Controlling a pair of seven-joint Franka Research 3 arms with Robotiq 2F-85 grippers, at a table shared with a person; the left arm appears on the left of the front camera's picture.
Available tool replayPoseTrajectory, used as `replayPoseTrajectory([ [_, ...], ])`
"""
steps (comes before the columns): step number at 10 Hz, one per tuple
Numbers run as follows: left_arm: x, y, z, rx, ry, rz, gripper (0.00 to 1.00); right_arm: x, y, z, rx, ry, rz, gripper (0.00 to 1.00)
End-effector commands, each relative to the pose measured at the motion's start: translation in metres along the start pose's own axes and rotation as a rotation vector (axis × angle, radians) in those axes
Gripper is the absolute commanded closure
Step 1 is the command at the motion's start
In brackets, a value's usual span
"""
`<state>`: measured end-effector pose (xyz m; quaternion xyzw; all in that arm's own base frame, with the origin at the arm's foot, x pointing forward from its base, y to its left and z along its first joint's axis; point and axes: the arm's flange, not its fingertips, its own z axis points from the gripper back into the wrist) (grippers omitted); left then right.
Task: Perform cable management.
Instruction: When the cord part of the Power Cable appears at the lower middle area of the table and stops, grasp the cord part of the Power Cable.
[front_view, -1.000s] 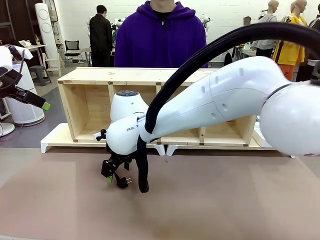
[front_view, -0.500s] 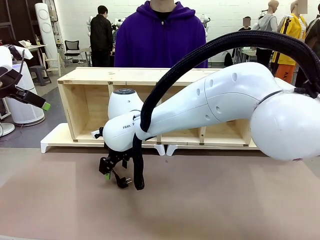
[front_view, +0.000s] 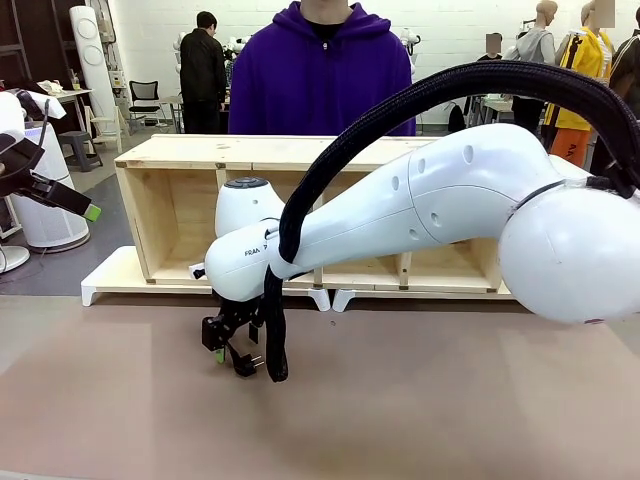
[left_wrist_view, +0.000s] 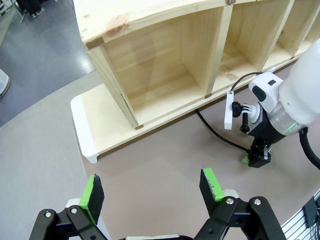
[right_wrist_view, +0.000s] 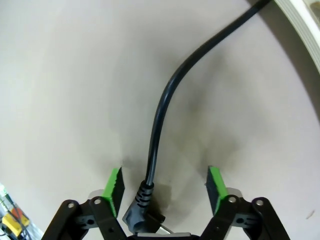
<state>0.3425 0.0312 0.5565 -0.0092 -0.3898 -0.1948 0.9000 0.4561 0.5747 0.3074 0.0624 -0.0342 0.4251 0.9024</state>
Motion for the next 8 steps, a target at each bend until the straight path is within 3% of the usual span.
replayPoseTrajectory([
  [1,-0.0006,0.0008,-0.0009,-0.001,-0.008,0.009,0.0,0.0007,0.0016,0.0023,0.025,0.007,-0.038,0.38],
  [5,-0.0006,0.0008,-0.0009,-0.001,-0.008,0.009,0.0,-0.0006,0.0013,0.0025,0.025,0.019,-0.042,0.42],
  [6,-0.0006,0.0008,-0.0009,-0.001,-0.008,0.009,0.0,-0.001,0.001,0.0028,0.024,0.028,-0.048,0.57],
  [7,-0.0006,0.0008,-0.0009,-0.001,-0.008,0.009,0.0,-0.0009,0.0008,0.0031,0.03,0.036,-0.058,0.61],
  [8,-0.0006,0.0008,-0.0009,-0.001,-0.008,0.009,0.0,-0.0016,0.0011,0.0031,0.031,0.045,-0.061,0.76],
])
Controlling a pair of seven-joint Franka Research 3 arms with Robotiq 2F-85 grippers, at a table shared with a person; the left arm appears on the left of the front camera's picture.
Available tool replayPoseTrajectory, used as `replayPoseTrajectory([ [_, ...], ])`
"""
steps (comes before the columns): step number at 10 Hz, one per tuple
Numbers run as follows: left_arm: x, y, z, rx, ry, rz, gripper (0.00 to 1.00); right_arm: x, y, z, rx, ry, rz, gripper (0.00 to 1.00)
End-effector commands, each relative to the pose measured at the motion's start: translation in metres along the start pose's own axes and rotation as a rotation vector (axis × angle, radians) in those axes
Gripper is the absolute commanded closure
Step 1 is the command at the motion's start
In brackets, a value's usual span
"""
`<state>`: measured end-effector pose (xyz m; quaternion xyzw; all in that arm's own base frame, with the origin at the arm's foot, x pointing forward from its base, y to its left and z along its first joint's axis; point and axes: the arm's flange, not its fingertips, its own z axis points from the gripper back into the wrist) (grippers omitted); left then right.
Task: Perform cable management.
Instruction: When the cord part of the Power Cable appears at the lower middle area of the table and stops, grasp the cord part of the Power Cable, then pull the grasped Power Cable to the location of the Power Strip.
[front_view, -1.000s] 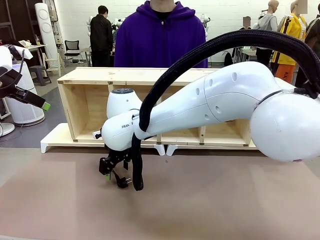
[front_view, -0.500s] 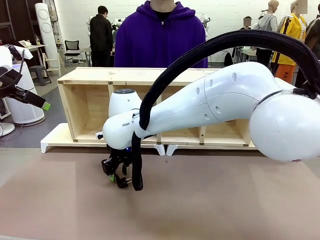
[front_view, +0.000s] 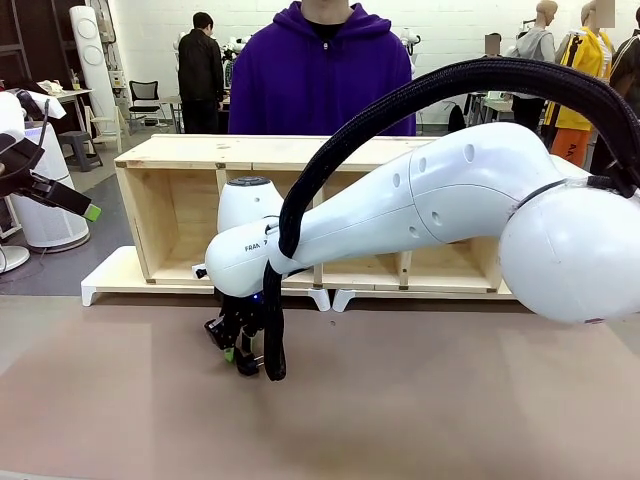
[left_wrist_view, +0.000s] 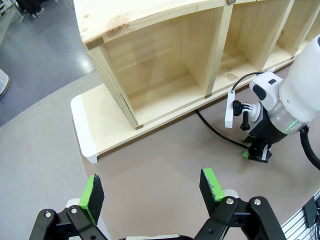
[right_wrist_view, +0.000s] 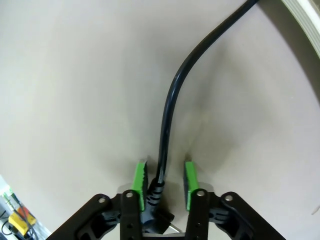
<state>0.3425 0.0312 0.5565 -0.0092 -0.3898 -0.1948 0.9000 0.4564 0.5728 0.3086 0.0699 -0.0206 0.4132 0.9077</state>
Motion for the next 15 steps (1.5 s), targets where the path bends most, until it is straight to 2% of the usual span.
replayPoseTrajectory([
  [1,-0.0006,0.0008,-0.0009,-0.001,-0.008,0.009,0.0,-0.0001,0.0026,0.0023,0.009,0.03,-0.038,0.8],
  [2,-0.0006,0.0008,-0.0009,-0.001,-0.008,0.009,0.0,0.0006,0.0024,0.003,0.008,0.032,-0.043,0.95],
  [3,-0.0006,0.0008,-0.0009,-0.001,-0.008,0.009,0.0,-0.0001,0.0029,0.0026,0.008,0.037,-0.047,0.99],
  [15,-0.0006,0.0008,-0.0009,-0.001,-0.008,0.009,0.0,-0.001,-0.0003,0.0007,0.0,0.019,-0.024,1.0],
])
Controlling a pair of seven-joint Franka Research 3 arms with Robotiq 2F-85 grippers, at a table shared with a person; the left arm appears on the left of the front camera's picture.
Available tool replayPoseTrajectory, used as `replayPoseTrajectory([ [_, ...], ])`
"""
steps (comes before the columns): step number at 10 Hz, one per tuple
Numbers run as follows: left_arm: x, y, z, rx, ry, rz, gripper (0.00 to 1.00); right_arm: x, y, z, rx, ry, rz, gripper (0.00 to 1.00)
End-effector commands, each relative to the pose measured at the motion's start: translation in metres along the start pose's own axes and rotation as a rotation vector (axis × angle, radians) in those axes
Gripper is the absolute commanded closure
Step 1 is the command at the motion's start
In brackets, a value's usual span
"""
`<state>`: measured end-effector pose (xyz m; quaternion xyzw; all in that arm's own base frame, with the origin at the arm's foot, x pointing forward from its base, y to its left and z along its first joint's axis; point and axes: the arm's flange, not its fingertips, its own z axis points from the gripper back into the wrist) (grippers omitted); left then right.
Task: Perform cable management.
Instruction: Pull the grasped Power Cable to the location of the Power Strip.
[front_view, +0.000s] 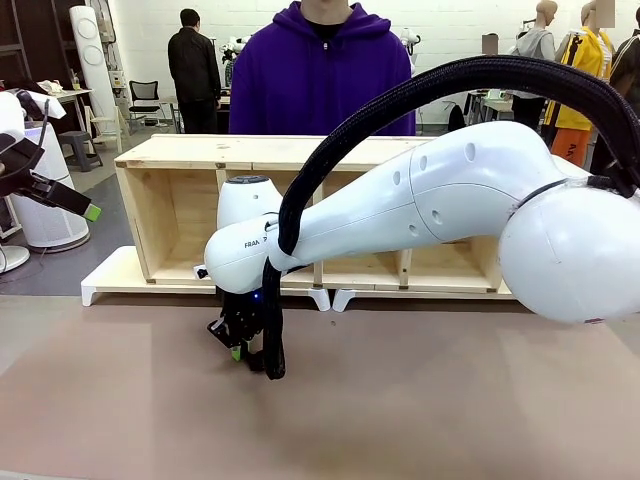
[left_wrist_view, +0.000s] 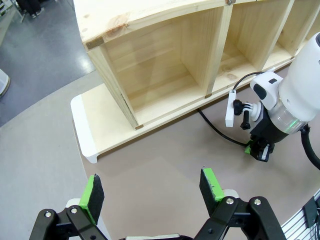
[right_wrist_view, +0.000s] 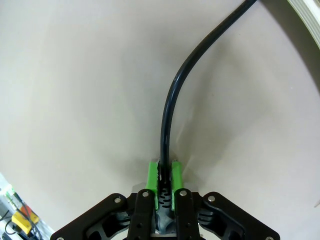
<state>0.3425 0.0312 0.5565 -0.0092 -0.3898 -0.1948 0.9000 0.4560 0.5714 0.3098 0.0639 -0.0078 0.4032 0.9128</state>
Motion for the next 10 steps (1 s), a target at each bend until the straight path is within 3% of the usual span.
replayPoseTrajectory([
  [1,-0.001,0.001,-0.001,-0.001,-0.008,0.009,0.0,0.0,0.0,0.0,0.0,0.0,0.0,0.87],
  [3,-0.001,0.001,-0.001,-0.001,-0.008,0.009,0.0,-0.026,0.02,0.006,-0.042,0.04,0.03,0.87],
  [6,-0.001,0.001,-0.001,-0.001,-0.008,0.009,0.0,-0.079,0.047,0.016,-0.074,0.001,0.058,0.87],
  [10,-0.001,0.001,-0.001,-0.001,-0.008,0.009,0.0,-0.165,0.069,0.032,-0.12,-0.14,0.053,0.87],
])
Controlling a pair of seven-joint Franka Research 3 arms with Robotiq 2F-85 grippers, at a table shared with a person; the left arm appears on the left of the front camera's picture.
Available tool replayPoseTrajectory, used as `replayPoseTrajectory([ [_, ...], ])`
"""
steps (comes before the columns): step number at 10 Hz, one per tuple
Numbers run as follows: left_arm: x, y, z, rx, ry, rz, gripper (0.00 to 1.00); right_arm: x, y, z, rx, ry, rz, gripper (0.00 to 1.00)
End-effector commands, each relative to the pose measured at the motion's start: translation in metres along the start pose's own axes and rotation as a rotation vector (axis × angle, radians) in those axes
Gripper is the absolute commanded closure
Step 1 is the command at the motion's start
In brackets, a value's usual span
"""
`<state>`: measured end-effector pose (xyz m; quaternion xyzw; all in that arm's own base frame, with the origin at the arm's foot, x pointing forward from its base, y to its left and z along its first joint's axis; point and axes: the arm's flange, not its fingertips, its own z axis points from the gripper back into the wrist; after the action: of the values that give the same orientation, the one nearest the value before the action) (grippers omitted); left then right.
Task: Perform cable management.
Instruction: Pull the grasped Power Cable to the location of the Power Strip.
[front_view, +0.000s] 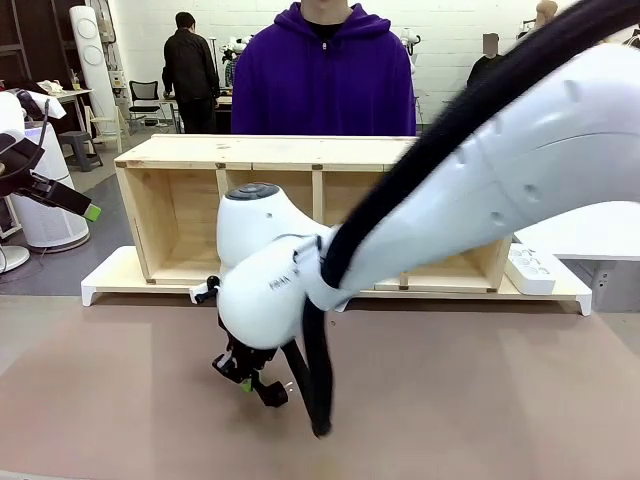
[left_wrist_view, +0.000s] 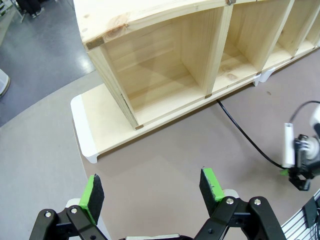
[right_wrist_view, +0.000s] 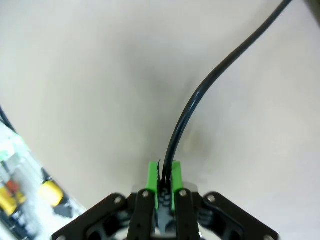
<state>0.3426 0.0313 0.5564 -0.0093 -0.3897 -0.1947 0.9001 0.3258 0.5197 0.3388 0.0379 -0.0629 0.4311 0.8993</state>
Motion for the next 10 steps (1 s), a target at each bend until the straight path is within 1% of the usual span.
replayPoseTrajectory([
  [1,-0.001,0.001,-0.001,-0.001,-0.008,0.008,0.0,-0.061,0.011,0.01,-0.038,-0.094,-0.037,0.87],
  [3,-0.001,0.001,-0.001,-0.001,-0.008,0.008,0.0,-0.105,0.02,0.017,-0.04,-0.169,-0.091,0.87],
  [6,-0.001,0.001,-0.001,-0.001,-0.008,0.008,0.0,-0.176,0.037,0.02,-0.06,-0.302,-0.248,0.87],
  [8,-0.001,0.001,-0.001,-0.001,-0.008,0.008,0.0,-0.224,0.039,0.013,-0.064,-0.429,-0.347,0.87],
  [9,-0.001,0.001,-0.001,-0.001,-0.008,0.008,0.0,-0.239,0.038,0.011,-0.059,-0.485,-0.378,0.87],
  [10,-0.001,0.001,-0.001,-0.001,-0.008,0.008,0.0,-0.245,0.036,0.009,-0.058,-0.507,-0.391,0.87],
])
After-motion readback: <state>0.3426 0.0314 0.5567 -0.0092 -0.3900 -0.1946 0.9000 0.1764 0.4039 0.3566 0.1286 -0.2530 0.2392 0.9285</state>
